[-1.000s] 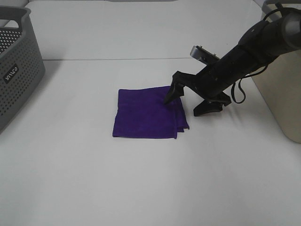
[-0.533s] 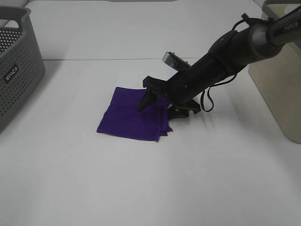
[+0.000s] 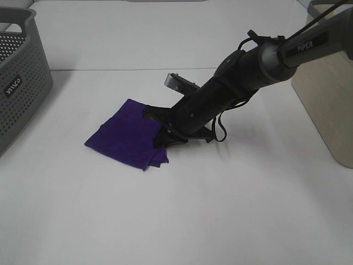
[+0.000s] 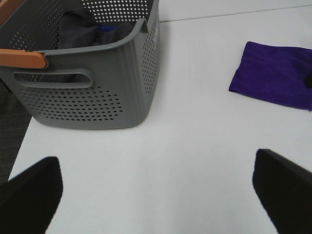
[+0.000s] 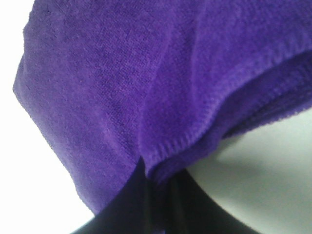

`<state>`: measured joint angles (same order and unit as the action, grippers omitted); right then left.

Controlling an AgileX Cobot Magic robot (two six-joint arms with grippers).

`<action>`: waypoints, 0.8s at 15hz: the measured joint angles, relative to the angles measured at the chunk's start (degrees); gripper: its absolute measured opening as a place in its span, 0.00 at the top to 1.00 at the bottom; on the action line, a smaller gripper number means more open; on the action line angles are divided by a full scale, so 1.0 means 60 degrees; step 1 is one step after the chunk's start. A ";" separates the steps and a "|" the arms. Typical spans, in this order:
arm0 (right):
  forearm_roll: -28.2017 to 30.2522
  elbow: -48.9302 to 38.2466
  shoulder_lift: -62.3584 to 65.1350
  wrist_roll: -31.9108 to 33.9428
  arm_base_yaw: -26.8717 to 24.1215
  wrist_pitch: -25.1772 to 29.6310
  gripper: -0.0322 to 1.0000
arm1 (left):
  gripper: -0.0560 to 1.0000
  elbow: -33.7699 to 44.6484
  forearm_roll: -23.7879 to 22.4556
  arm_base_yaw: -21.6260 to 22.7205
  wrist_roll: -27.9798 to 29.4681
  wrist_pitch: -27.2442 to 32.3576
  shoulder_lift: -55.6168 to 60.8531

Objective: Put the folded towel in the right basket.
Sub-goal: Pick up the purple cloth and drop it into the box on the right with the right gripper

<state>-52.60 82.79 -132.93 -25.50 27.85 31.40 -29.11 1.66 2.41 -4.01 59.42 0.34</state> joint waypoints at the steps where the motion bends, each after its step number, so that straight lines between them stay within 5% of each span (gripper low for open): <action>1: 0.0000 0.0000 0.0057 0.0000 0.0000 0.0010 0.92 | 0.01 0.0000 0.0000 0.0000 0.0000 0.0000 0.0000; 4: 0.0840 -0.0010 0.0859 -0.0029 0.0000 0.0611 0.92 | 0.01 0.0000 0.0000 0.0000 0.0000 0.0000 0.0000; 7: 0.2426 0.0726 0.2340 0.0181 0.0000 0.2158 0.92 | 0.01 0.0000 0.0000 0.0000 0.0000 0.0000 0.0000; 9: 0.4335 0.2215 0.3648 0.0936 0.0000 0.3724 0.92 | 0.01 0.0000 0.0000 0.0000 0.0000 0.0000 0.0000; 10: 0.4335 0.2215 0.3648 0.0936 0.0000 0.3724 0.92 | 0.01 0.0000 0.0000 0.0000 0.0000 0.0000 0.0000; 11: 0.6150 0.3476 0.4211 0.1690 -0.0057 0.4517 0.92 | 0.01 0.0000 0.0000 0.0000 0.0000 0.0000 0.0000; 12: 0.6914 0.4364 0.4345 0.2082 -0.0258 0.4870 0.92 | 0.01 0.0000 0.0000 0.0000 0.0000 0.0000 0.0000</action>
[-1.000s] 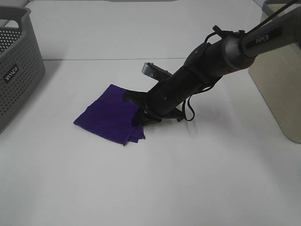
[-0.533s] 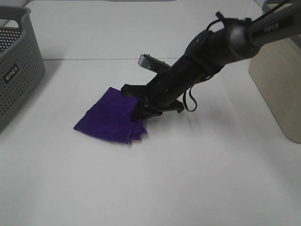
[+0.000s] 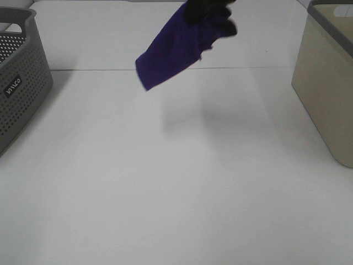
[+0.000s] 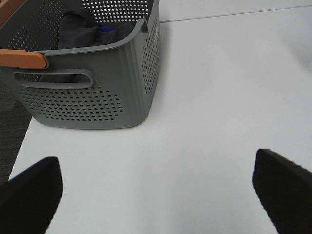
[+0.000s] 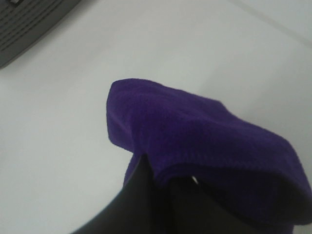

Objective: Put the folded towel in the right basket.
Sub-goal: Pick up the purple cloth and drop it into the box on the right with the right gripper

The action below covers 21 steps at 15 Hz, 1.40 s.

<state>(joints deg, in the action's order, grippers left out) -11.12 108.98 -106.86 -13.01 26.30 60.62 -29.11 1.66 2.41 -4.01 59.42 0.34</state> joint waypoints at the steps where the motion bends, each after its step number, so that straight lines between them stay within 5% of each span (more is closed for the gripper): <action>1: 0.0764 0.0840 0.0029 0.0315 -0.0439 0.0105 0.92 | 0.01 0.0000 0.0000 0.0000 0.0000 0.0000 0.0000; 5: 0.2521 0.3056 0.0029 0.1146 -0.2617 -0.0688 0.92 | 0.01 0.0000 0.0000 0.0000 0.0000 0.0000 0.0000; 10: 0.2683 0.3400 -0.0105 0.1595 -0.5625 -0.0162 0.92 | 0.01 0.0000 0.0000 0.0000 0.0000 0.0000 0.0000; 15: 0.2330 0.3419 -0.1394 0.1509 -0.6732 0.0764 0.92 | 0.01 0.0000 0.0000 0.0000 0.0000 0.0000 0.0000; 17: 0.1853 0.3419 -0.1757 0.1509 -0.6761 0.0649 0.82 | 0.01 0.0000 0.0000 0.0000 0.0000 0.0000 0.0000; 19: 0.1671 0.3419 -0.1948 0.1461 -0.6761 0.0277 0.20 | 0.01 0.0000 0.0000 0.0000 0.0000 0.0000 0.0000; 21: 0.1633 0.3419 -0.2015 0.1394 -0.6761 0.0153 0.05 | 0.01 0.0000 0.0000 0.0000 0.0000 0.0000 0.0000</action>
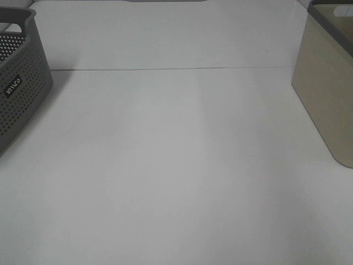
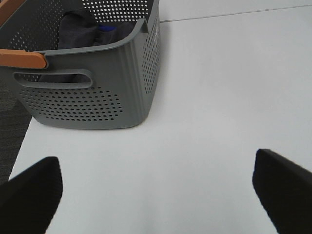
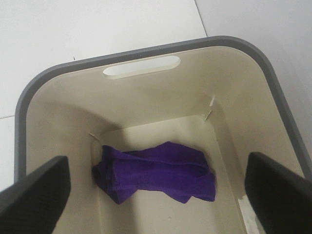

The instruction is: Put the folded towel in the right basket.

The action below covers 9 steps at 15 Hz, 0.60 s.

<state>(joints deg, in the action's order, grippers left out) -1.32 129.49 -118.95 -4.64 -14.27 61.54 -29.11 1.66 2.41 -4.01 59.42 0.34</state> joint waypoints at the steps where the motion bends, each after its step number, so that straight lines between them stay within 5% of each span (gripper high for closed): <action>1: -0.0115 0.0000 0.0000 0.0000 0.0000 0.0000 0.03 | 0.01 0.0000 0.0000 0.0000 0.0000 0.0000 0.0000; 6: -0.0497 0.0000 0.0239 -0.0153 0.0220 0.0649 0.02 | 0.01 0.0000 0.0000 0.0000 0.0000 0.0000 0.0000; 9: -0.0697 0.0220 0.0573 -0.0248 0.1700 0.0487 0.02 | 0.01 0.0000 0.0000 0.0000 0.0000 0.0000 0.0000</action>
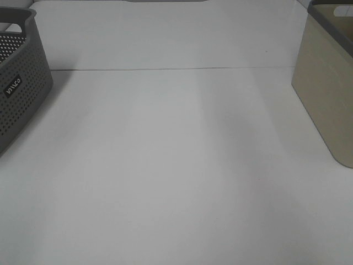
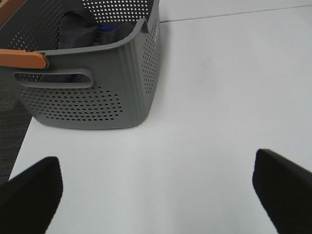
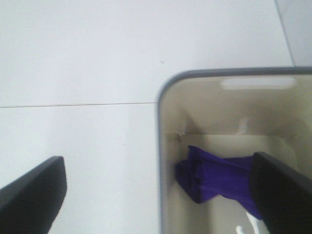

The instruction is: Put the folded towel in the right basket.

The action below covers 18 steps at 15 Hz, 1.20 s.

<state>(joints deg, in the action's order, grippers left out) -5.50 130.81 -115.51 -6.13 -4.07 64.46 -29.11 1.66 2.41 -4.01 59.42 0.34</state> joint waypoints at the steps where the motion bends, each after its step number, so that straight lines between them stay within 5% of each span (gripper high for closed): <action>1: 0.0086 0.0038 0.0010 0.0076 0.0544 0.0029 0.02 | 0.01 0.0000 0.0000 0.0000 0.0000 0.0000 0.0000; 4: 0.0688 0.0057 0.0248 0.0439 0.1165 0.0821 0.02 | 0.01 0.0000 0.0000 0.0000 0.0000 0.0000 0.0000; 8: 0.0306 -0.0411 0.1461 0.0668 0.1165 0.0831 0.03 | 0.01 0.0000 0.0000 0.0000 0.0000 0.0000 0.0000; 15: -0.0277 -0.8804 0.9358 0.0602 0.1165 0.0038 0.03 | 0.01 0.0000 0.0000 0.0000 0.0000 0.0000 0.0000; 18: 0.0392 -1.2156 1.2701 0.0554 0.1165 0.0010 0.03 | 0.01 0.0000 0.0000 0.0000 0.0000 0.0000 0.0000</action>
<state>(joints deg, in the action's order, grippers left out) -3.15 57.87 -39.30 -2.81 2.92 64.52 -29.11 1.66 2.41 -4.01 59.42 0.34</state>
